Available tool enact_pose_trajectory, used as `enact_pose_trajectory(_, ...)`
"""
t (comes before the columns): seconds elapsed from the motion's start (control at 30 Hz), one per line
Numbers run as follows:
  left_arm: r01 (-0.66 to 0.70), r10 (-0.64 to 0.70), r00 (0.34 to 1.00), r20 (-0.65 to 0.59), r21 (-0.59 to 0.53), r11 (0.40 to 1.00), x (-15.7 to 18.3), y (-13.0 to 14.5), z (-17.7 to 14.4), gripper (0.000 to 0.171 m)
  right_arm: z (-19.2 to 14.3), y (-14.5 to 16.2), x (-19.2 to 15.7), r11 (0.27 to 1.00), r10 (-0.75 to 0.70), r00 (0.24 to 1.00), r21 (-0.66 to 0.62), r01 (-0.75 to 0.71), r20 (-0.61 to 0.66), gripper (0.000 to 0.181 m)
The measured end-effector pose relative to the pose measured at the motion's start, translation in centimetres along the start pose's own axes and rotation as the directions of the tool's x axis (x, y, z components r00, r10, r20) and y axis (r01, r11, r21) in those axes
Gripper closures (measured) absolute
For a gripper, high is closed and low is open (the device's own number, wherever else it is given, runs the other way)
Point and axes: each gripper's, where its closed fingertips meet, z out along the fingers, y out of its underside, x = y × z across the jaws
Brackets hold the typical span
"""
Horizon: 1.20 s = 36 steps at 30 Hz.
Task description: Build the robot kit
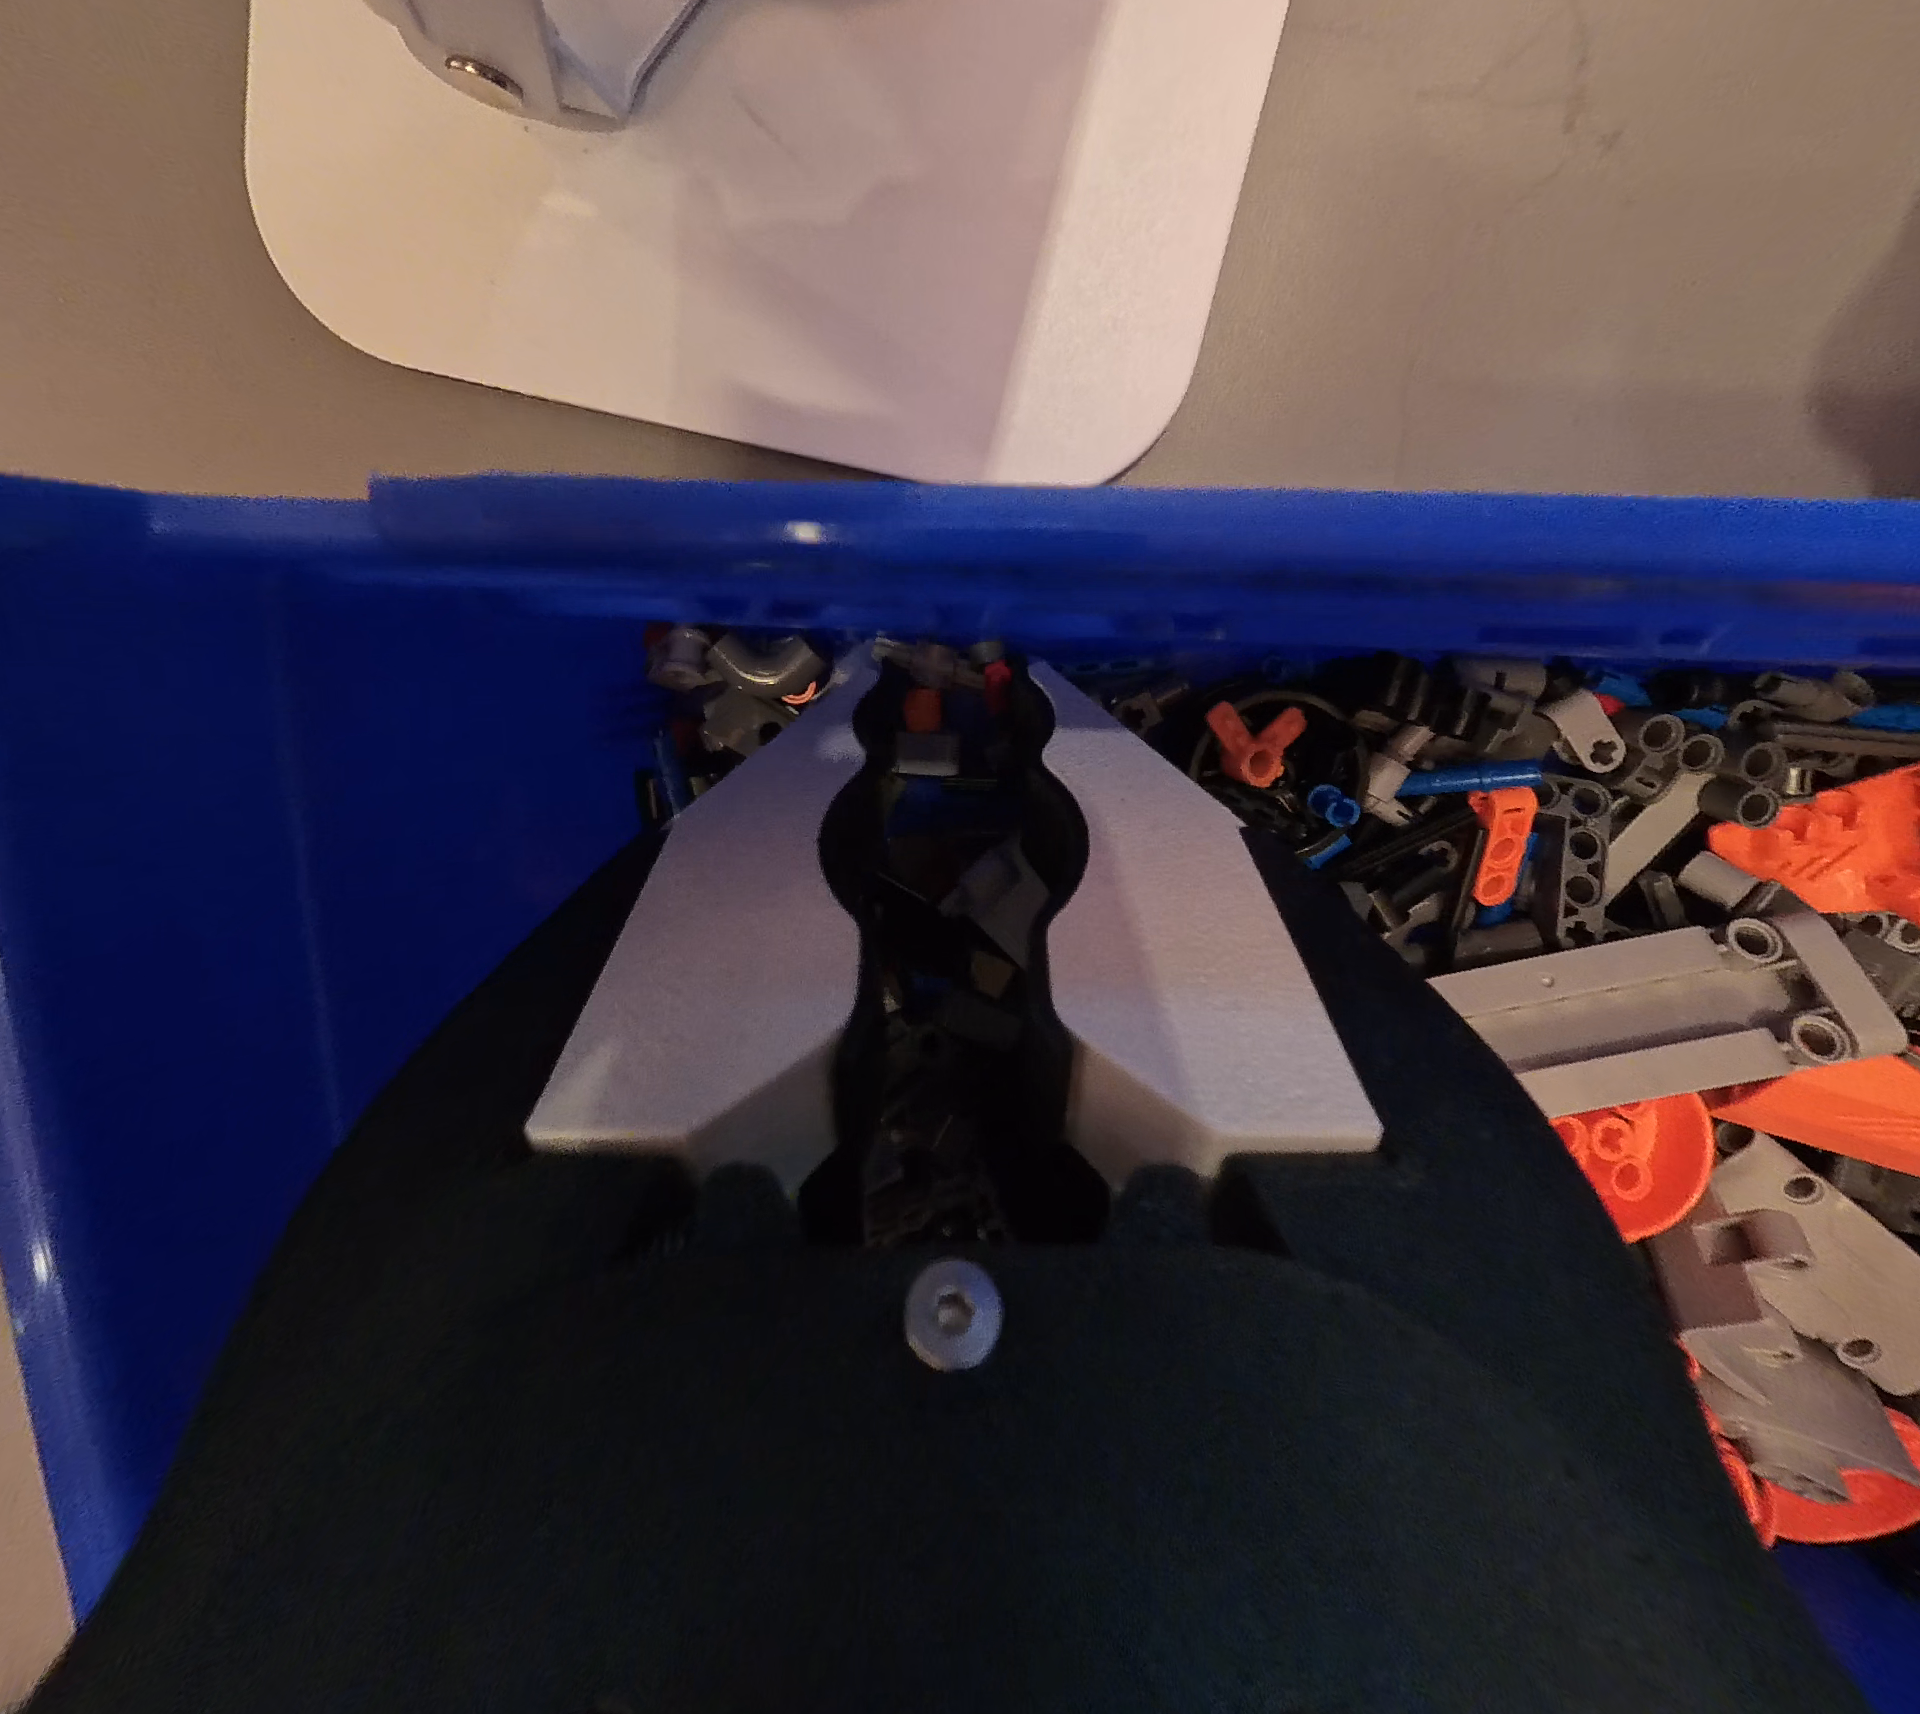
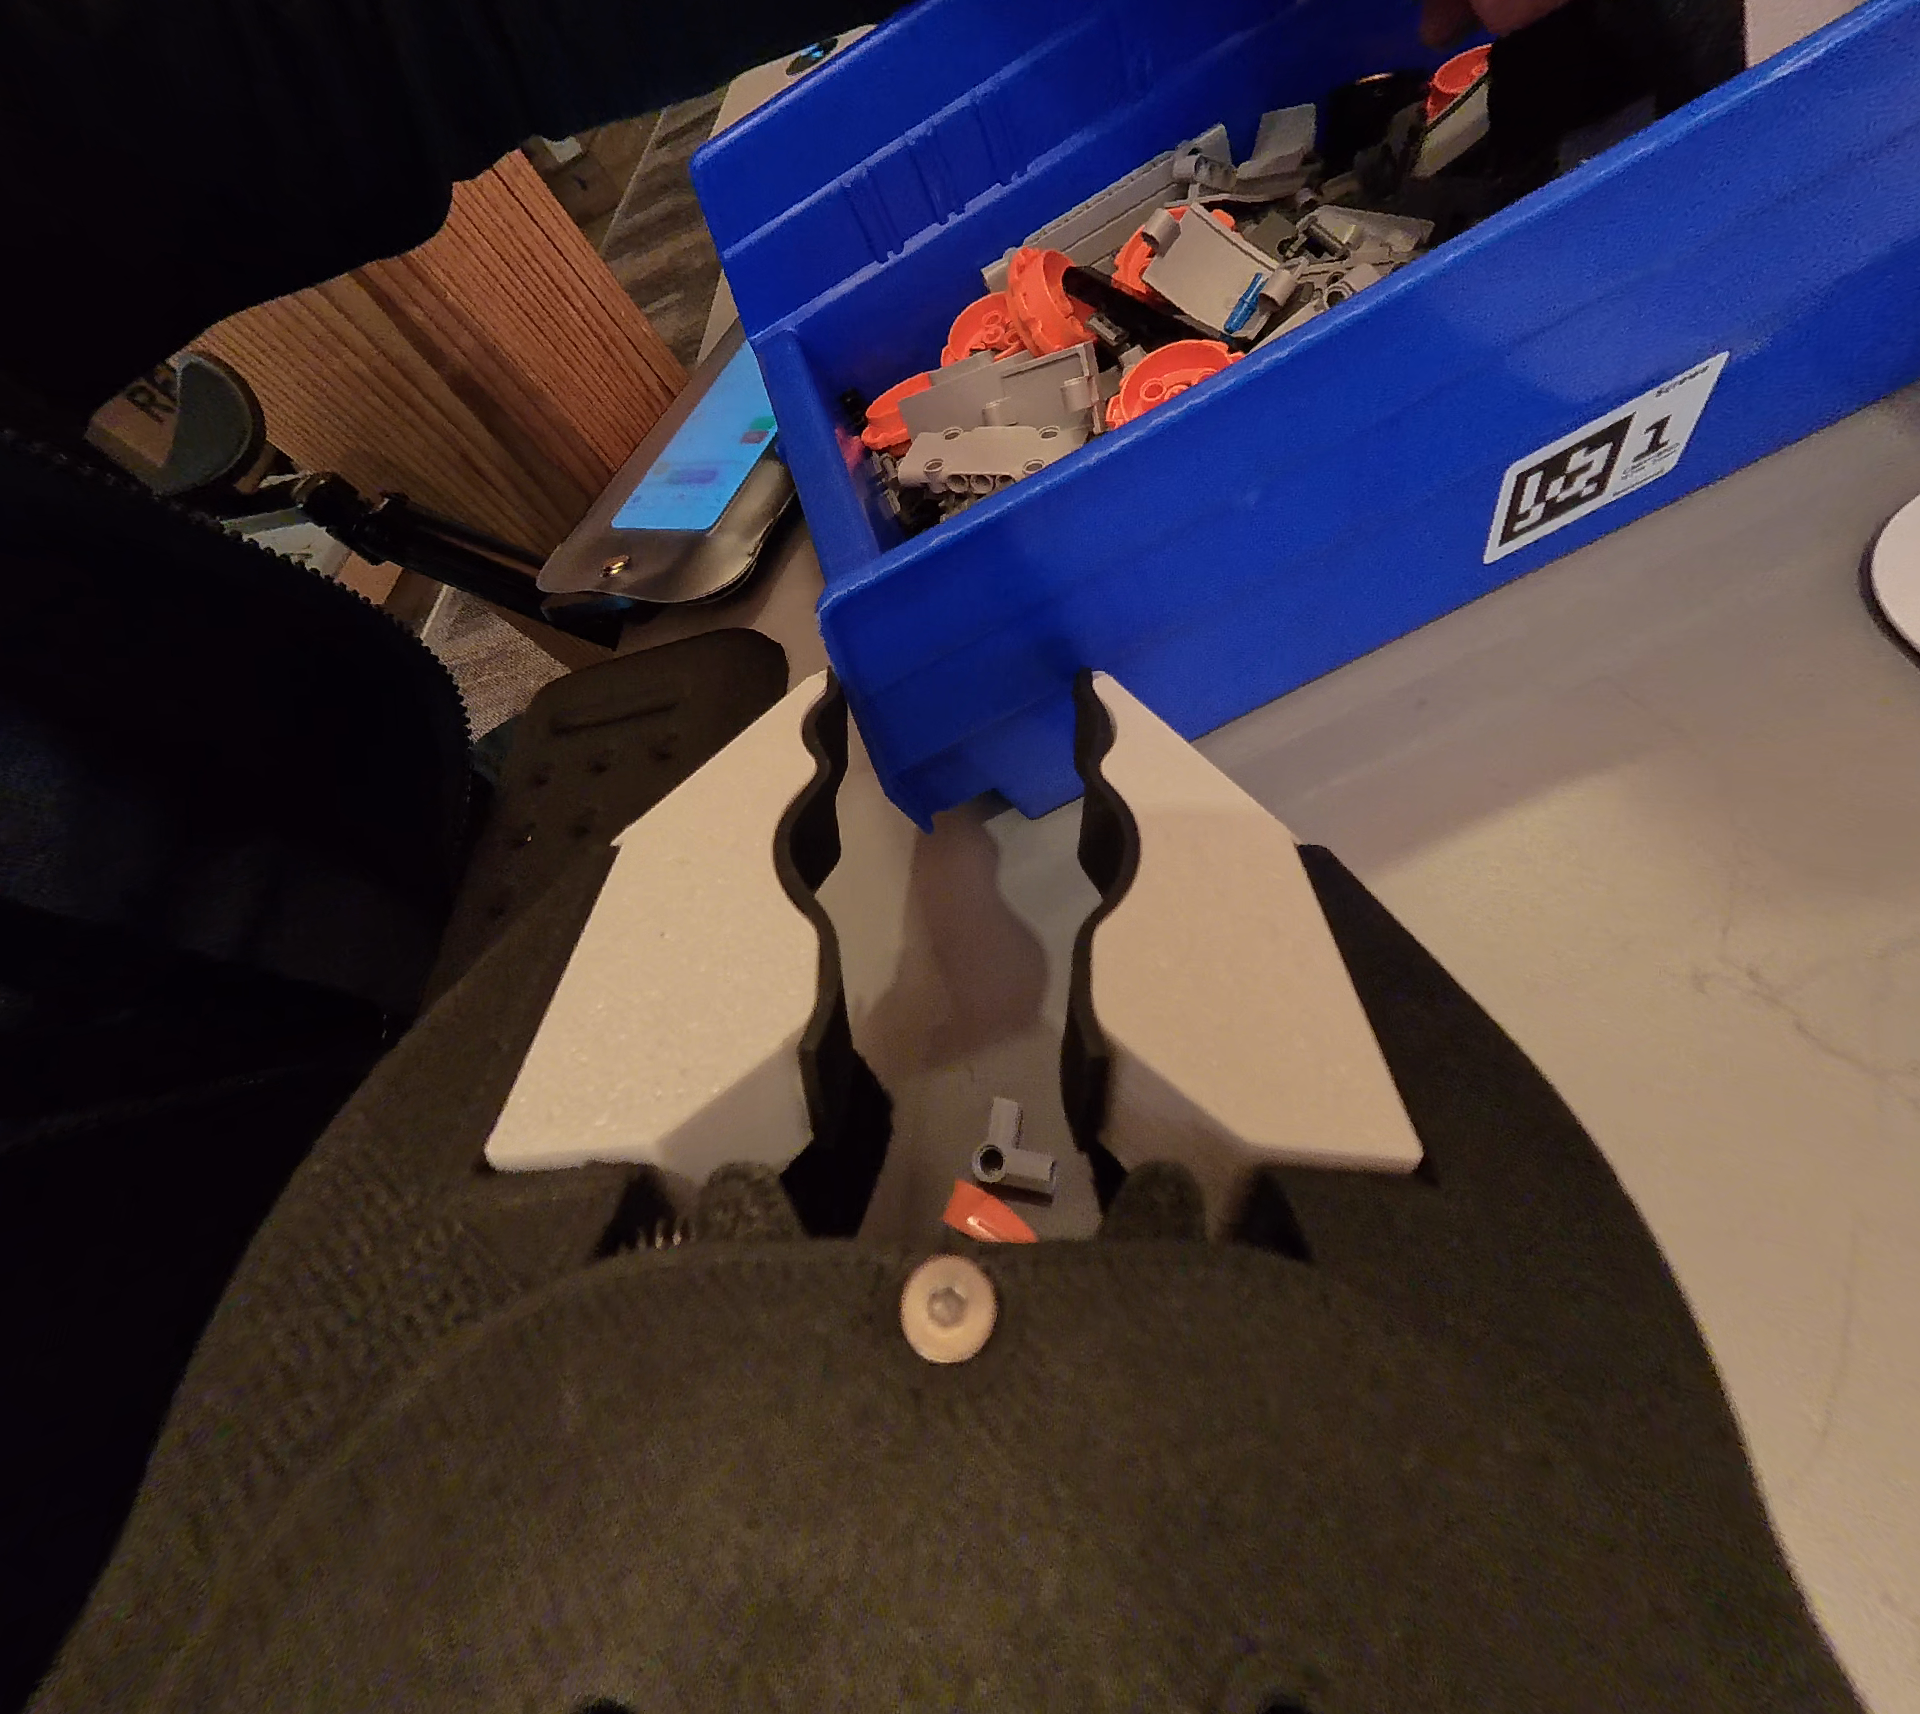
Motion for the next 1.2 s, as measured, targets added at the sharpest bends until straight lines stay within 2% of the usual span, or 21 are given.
enact_pose_trajectory(0.13, -0.006, 0.006, 1.0, -0.01, 0.007, 1.0, 0.1, 0.1, -0.1, 0.157, 0.0, 0.0, 0.0, 1.0, -0.001, 1.0, 0.001, 0.001, 0.001, 0.14)
enact_pose_trajectory(0.43, -0.022, 0.022, 1.0, -0.022, 0.019, 1.0, 0.5, 0.1, -1.0, 0.156, 0.0, 0.0, 0.0, 1.0, 0.002, 1.0, 0.001, -0.002, 0.006, 0.139)
enact_pose_trajectory(0.73, -0.119, 0.115, 0.993, 0.04, 0.124, 0.985, 2.9, -1.3, -5.7, 0.157, -0.8, -1.0, 0.0, 0.999, -0.046, 0.999, 0.029, 0.047, -0.028, 0.14)
enact_pose_trajectory(0.9, -0.19, 0.172, 0.979, 0.11, 0.181, 0.965, 4.9, -3.6, -8.7, 0.157, -3.3, -3.8, 0.0, 0.984, -0.131, 0.986, 0.109, 0.142, -0.105, 0.146)
enact_pose_trajectory(1.2, -0.321, 0.273, 0.937, 0.217, 0.236, 0.917, 10.3, -9.7, -12.4, 0.157, -10.9, -8.5, 0.6, 0.963, -0.07, 0.982, 0.246, 0.113, -0.176, 0.146)
